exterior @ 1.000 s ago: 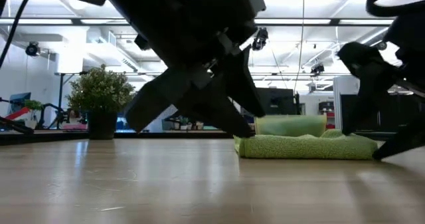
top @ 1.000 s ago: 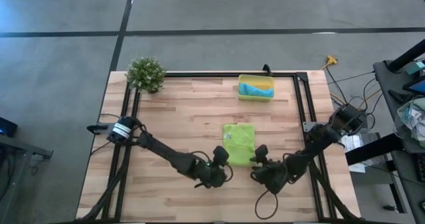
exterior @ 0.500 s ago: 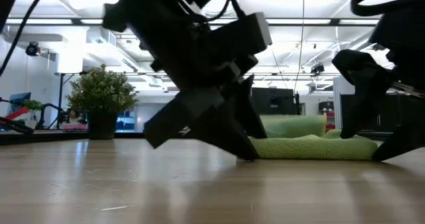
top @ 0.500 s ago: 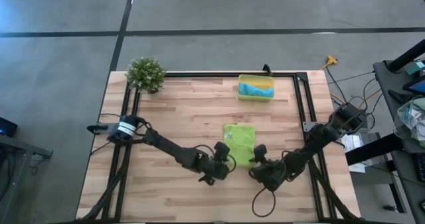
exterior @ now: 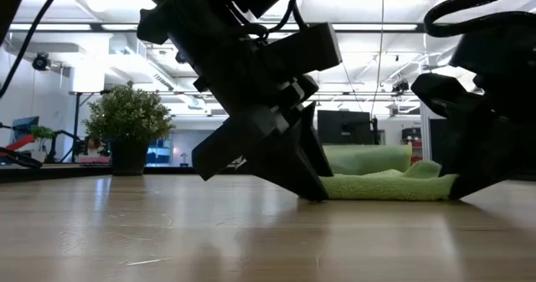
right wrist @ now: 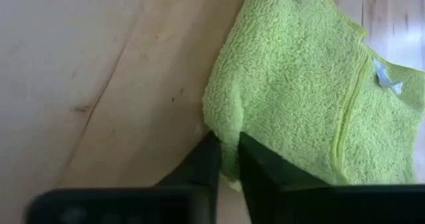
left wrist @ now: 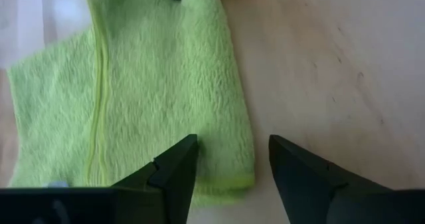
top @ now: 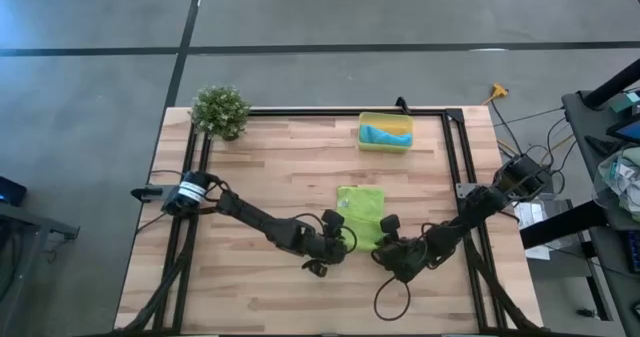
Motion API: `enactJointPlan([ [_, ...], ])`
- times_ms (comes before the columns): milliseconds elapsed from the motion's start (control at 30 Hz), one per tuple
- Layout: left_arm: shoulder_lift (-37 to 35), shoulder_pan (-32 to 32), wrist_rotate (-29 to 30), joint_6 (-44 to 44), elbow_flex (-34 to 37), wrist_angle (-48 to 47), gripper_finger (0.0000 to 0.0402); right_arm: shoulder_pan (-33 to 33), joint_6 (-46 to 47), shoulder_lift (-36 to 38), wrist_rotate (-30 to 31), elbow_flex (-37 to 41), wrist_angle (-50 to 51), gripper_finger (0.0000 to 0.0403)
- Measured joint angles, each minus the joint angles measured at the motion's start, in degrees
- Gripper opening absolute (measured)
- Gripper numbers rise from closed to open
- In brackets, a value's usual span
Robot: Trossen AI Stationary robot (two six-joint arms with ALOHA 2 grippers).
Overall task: Roll microfiber towels into tight, uniform cylinder then place into a basket
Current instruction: Roll the green microfiber towel
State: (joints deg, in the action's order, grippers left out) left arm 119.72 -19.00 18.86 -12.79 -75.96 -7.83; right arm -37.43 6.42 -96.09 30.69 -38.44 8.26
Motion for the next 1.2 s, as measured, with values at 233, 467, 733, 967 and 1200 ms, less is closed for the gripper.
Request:
enactJointPlan([
  [233, 0.0, -0.3, -0.5, 2.1, -0.7, -3.8, 0.0103, 0.0, 1.3, 0.2, -0.1, 0.1, -1.5, 0.0014],
  [467, -0.1, -1.2, -1.4, 2.3, -1.3, -5.7, 0.0007, 0.0, 1.3, 0.3, -0.1, 0.0, -3.3, 0.0014],
  [733, -1.7, -2.8, -2.3, 6.5, -1.3, -9.2, 0.0002, 0.0, 5.1, 3.7, -0.6, -0.1, -4.1, 0.0013],
  [967, -3.7, -3.1, -10.9, 14.0, -1.4, -8.8, 0.0002, 2.5, 15.2, 8.5, -10.5, 0.6, -4.8, 0.0013],
  [1200, -4.6, -2.1, -17.7, 27.9, -1.4, -8.4, 0.0002, 4.0, 17.4, 6.0, -13.1, 2.0, -6.3, 0.0013],
])
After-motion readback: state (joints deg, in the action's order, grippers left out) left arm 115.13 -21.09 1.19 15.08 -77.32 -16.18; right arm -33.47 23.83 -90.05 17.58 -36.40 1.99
